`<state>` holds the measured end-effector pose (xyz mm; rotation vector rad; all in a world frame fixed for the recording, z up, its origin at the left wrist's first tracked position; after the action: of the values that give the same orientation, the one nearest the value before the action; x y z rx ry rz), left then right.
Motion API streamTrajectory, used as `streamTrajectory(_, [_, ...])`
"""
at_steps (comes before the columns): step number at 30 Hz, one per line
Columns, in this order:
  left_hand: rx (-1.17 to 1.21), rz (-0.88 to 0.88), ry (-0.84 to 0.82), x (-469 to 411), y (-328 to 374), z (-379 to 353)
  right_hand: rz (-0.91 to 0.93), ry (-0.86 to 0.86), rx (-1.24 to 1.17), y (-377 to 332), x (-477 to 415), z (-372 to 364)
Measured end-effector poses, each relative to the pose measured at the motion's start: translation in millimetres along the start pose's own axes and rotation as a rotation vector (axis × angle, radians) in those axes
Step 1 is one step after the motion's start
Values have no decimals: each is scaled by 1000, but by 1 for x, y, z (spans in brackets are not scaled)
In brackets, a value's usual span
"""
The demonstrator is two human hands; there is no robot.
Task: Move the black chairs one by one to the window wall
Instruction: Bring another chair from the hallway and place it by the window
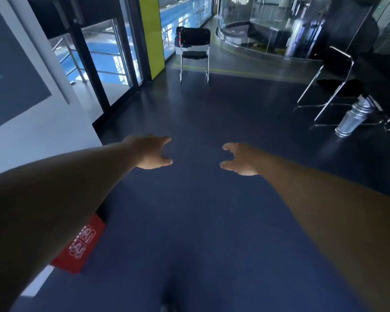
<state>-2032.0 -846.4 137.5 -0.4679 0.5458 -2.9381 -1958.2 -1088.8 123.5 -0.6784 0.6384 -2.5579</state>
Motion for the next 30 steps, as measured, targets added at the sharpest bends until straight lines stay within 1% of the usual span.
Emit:
streamTrajectory(6, [-13, -17, -10, -184, -73, 1, -14, 20, 5, -16, -194, 50])
streamTrajectory(10, [-9, -22, -4, -307, -124, 25, -28, 34, -43, -28, -322, 92])
streamTrajectory(17, [-29, -59, -36, -497, -174, 60, -42, 31, -52, -33, -505, 158])
streamTrajectory(22, [-29, -45, -13, -660, -206, 80, -15, 21, -45, -25, -661, 212])
streamTrajectory(27, [-1, -41, -14, -823, -238, 114, -27, -2, -17, -18, -807, 287])
streamTrajectory(30, [38, -43, -16, -900, -258, 137, -38, -9, 2, -19, -882, 331])
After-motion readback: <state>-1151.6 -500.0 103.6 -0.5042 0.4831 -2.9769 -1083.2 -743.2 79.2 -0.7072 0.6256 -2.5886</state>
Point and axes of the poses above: each hand's wrist, its own x-axis away from the middle knuckle, its own z-axis out of the back of the hand, y = z × x, the point moved 7 cm from there along -x, towards the middle knuckle, and after that the axes turned 14 degrees about -x, right-handed, at the moved point
